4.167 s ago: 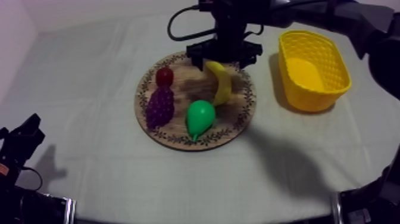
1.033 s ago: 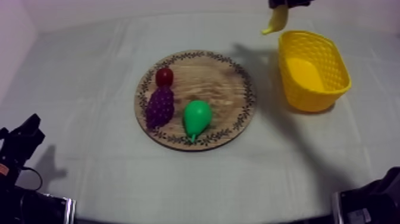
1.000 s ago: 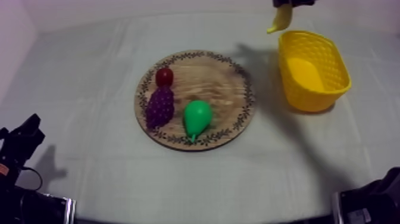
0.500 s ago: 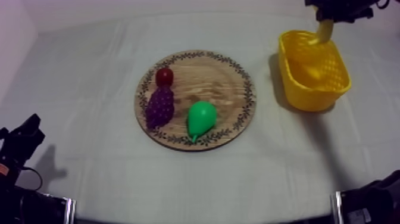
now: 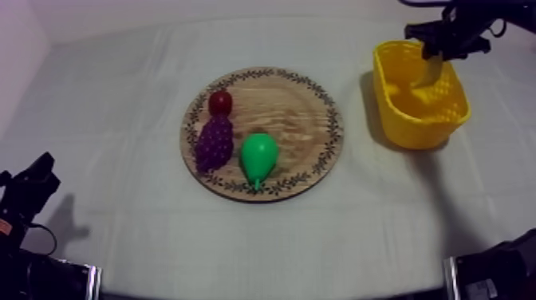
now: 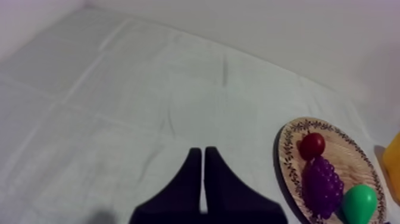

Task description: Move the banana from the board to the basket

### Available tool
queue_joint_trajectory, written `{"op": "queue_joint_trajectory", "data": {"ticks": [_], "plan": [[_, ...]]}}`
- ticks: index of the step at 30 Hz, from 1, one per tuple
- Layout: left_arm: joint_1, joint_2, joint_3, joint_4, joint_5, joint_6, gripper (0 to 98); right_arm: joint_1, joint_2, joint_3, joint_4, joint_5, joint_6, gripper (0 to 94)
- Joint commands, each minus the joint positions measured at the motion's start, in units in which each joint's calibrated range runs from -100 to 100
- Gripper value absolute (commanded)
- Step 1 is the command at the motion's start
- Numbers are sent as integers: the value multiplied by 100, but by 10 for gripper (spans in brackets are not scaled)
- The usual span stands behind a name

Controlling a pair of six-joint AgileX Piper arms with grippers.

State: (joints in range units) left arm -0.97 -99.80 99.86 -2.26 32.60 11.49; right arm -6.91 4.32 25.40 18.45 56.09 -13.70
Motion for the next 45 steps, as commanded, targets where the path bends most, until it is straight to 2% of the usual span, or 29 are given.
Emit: {"op": "queue_joint_trajectory", "data": {"ticks": [1, 12, 26, 35, 45], "plan": [[-1, -3, 3, -1, -2, 1, 1, -13, 161, 13, 44, -37, -60, 221], [-1, -3, 3, -1, -2, 1, 1, -118, 841, 89, 300, -232, -347, 222], [-1, -3, 3, -1, -2, 1, 1, -83, 1172, -77, 349, -314, -394, 224], [-1, -3, 3, -1, -2, 1, 1, -76, 1213, -23, 394, -355, -475, 413], [-1, -3, 3, -1, -2, 1, 1, -56, 1215, 42, 391, -432, -420, 483]]}}
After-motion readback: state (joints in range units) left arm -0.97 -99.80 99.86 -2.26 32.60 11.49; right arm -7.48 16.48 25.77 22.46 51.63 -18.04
